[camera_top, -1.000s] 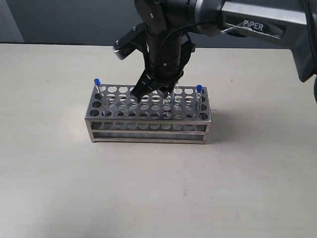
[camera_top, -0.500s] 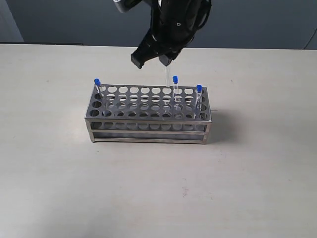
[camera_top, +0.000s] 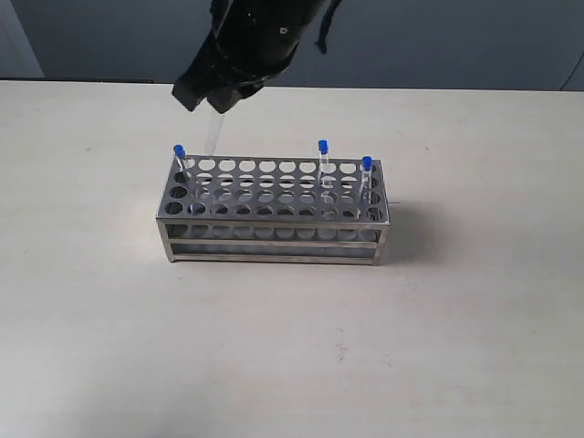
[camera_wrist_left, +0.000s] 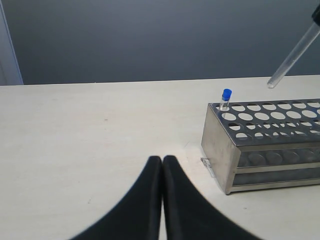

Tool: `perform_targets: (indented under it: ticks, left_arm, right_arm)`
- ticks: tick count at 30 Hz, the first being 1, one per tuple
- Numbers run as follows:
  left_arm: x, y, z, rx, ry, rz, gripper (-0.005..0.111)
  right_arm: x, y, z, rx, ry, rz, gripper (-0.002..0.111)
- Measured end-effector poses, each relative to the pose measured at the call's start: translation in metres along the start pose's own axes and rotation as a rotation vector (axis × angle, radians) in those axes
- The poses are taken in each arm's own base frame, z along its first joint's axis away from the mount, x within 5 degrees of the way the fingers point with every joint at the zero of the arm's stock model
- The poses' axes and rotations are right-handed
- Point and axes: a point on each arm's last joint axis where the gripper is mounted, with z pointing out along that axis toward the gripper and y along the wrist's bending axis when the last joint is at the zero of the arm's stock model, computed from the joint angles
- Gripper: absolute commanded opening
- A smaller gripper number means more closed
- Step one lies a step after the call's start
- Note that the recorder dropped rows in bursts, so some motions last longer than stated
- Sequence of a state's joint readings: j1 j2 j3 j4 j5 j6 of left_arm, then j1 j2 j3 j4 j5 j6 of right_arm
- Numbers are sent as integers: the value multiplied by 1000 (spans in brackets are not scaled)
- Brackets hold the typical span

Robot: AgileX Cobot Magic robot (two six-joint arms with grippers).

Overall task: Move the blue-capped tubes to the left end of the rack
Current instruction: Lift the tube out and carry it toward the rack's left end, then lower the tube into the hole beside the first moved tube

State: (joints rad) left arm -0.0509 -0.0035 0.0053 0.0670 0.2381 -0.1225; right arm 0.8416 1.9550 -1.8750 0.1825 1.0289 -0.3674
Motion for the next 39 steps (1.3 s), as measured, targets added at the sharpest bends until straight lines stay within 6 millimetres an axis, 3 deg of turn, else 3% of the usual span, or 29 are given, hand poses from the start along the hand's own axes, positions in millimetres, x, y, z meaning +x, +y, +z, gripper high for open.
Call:
perform_targets:
  ticks: [7, 15, 22, 35, 39]
  left_arm:
    - [0, 0, 0, 0, 0, 0, 1]
    - [0, 0, 0, 0, 0, 0, 1]
    - [0, 0, 0, 0, 0, 0, 1]
    - [0, 0, 0, 0, 0, 0, 1]
    - [0, 0, 0, 0, 0, 0, 1]
  right_arm:
    - [-5, -2, 28, -45, 5, -12, 0]
    - [-23, 2, 39, -63, -2, -57, 0]
    - [-19, 5, 61, -103, 81, -66, 0]
    - [-14, 4, 81, -122, 116, -58, 0]
    - [-19, 4, 75, -114, 99, -63, 0]
